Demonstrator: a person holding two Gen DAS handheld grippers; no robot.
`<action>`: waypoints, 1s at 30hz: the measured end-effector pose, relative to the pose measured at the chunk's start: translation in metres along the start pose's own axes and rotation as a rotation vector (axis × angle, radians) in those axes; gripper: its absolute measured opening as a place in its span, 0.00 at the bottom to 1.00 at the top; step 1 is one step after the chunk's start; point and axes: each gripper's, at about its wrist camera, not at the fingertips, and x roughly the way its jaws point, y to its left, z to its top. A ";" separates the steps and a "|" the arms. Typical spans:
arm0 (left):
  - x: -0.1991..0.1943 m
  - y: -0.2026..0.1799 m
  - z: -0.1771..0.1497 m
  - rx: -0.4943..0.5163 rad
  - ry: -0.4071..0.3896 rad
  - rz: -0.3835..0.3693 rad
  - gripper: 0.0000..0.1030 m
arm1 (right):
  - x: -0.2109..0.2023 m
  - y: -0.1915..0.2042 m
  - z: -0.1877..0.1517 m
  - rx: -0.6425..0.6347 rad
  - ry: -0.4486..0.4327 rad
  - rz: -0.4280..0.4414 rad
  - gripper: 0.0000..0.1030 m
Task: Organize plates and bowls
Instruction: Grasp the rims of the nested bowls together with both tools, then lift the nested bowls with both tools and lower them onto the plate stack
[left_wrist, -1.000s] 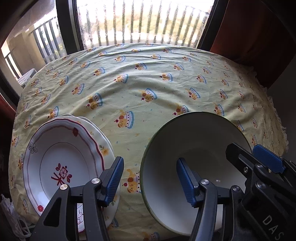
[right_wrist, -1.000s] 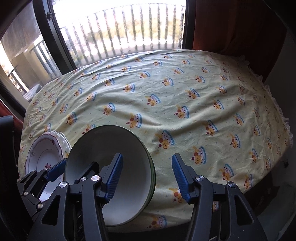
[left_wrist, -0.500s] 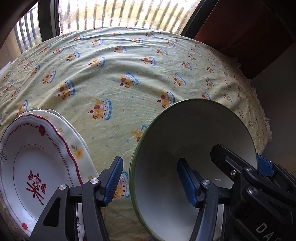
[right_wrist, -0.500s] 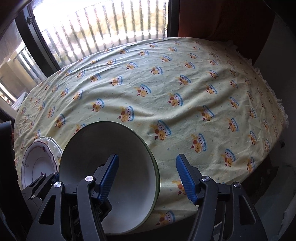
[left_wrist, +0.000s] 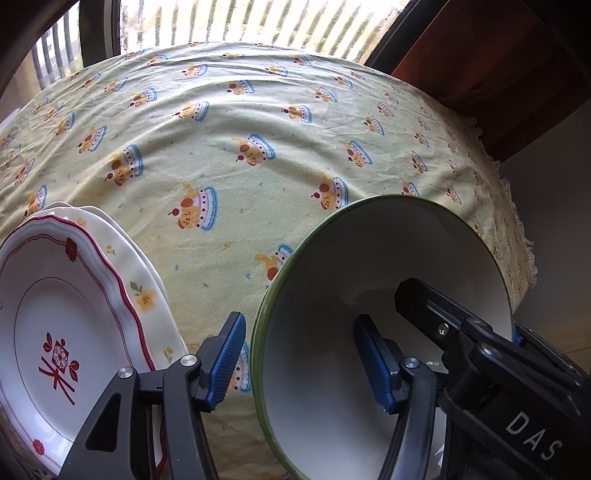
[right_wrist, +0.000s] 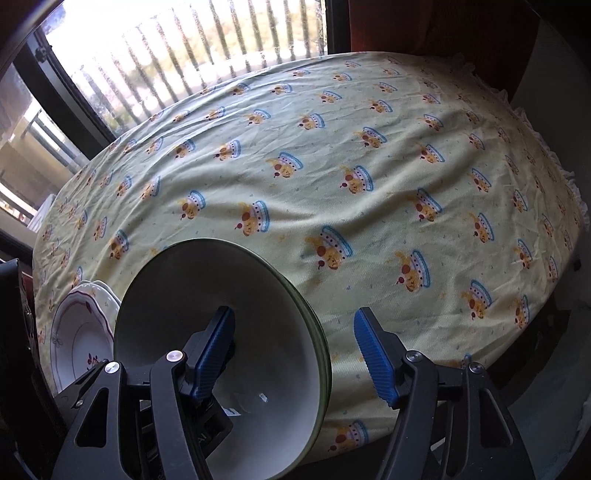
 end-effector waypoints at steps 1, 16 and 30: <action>0.000 0.000 0.000 -0.008 0.000 0.006 0.61 | 0.002 -0.001 0.002 -0.003 0.006 0.015 0.69; -0.006 -0.012 -0.011 -0.186 -0.025 0.178 0.61 | 0.034 -0.022 0.022 -0.066 0.166 0.276 0.50; -0.006 -0.024 -0.015 -0.210 -0.065 0.216 0.55 | 0.042 -0.024 0.029 -0.141 0.228 0.405 0.40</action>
